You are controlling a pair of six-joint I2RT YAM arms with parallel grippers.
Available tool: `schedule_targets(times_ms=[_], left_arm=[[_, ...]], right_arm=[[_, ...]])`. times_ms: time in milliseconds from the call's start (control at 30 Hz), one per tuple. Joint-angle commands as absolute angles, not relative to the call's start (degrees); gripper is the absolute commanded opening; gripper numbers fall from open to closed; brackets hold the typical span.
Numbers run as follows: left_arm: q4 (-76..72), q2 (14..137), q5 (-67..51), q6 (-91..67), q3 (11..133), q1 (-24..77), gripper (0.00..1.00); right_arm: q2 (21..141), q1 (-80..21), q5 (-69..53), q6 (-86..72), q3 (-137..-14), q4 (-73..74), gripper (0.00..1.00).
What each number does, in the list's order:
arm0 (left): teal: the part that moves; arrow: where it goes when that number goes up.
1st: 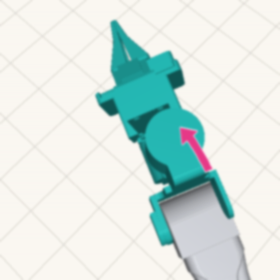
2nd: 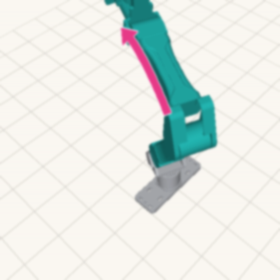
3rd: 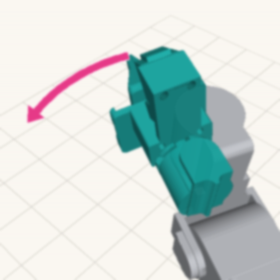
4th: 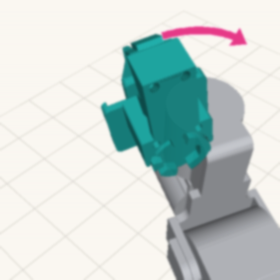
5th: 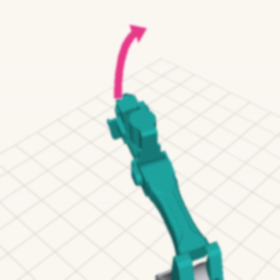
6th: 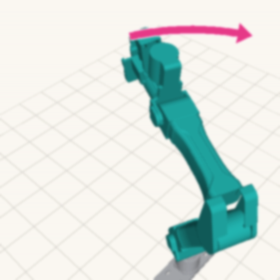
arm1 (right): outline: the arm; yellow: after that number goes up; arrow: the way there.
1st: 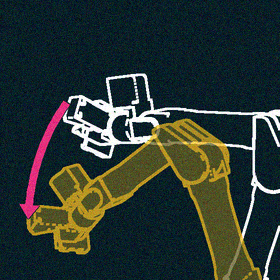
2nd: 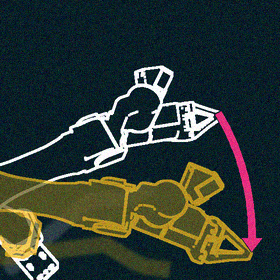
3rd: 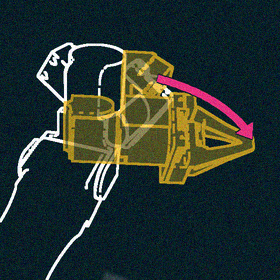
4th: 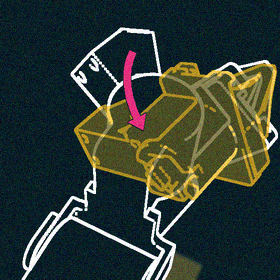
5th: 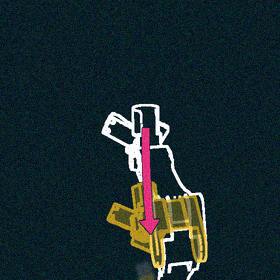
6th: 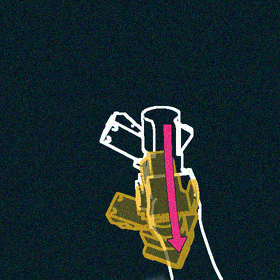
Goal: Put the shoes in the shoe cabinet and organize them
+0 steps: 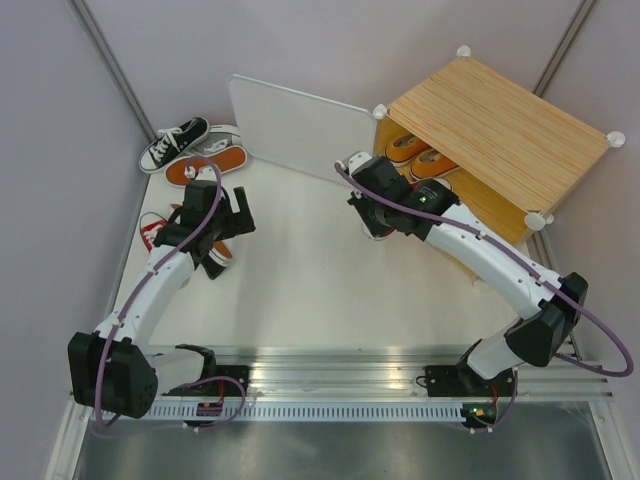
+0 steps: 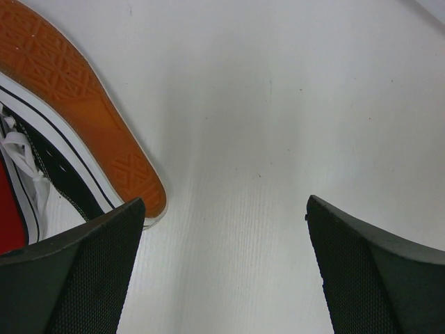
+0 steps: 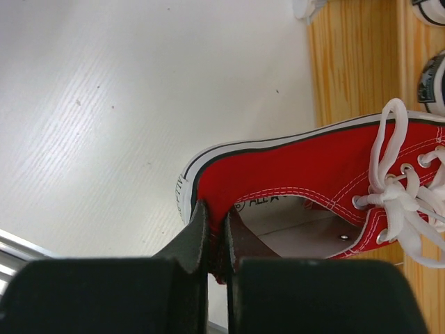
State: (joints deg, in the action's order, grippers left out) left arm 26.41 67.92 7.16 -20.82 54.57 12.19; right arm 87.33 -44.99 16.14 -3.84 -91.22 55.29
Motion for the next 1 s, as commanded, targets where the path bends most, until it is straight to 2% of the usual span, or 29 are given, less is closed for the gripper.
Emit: schedule_targets(times_ms=[0, 200, 533, 967], left_arm=[[24.6, 68.5, 6.3, -22.2, 56.0, 12.1, 1.0], [24.7, 68.6, 6.2, -22.2, 56.0, 12.1, 1.0], [24.8, 69.8, 4.0, -23.1, 56.2, 12.1, 1.0], [25.0, 70.0, 3.8, -23.2, 56.3, 12.2, 1.0]], right_arm=[[83.7, -41.9, 17.4, 2.4, -91.2, 54.8, 0.0], [83.0, -35.6, 15.3, 8.5, -90.7, 54.8, 0.01], [83.7, -23.1, 11.0, 15.0, -87.5, 46.7, 0.01], [87.0, -18.6, 15.2, 28.2, -85.3, 41.2, 0.01]])
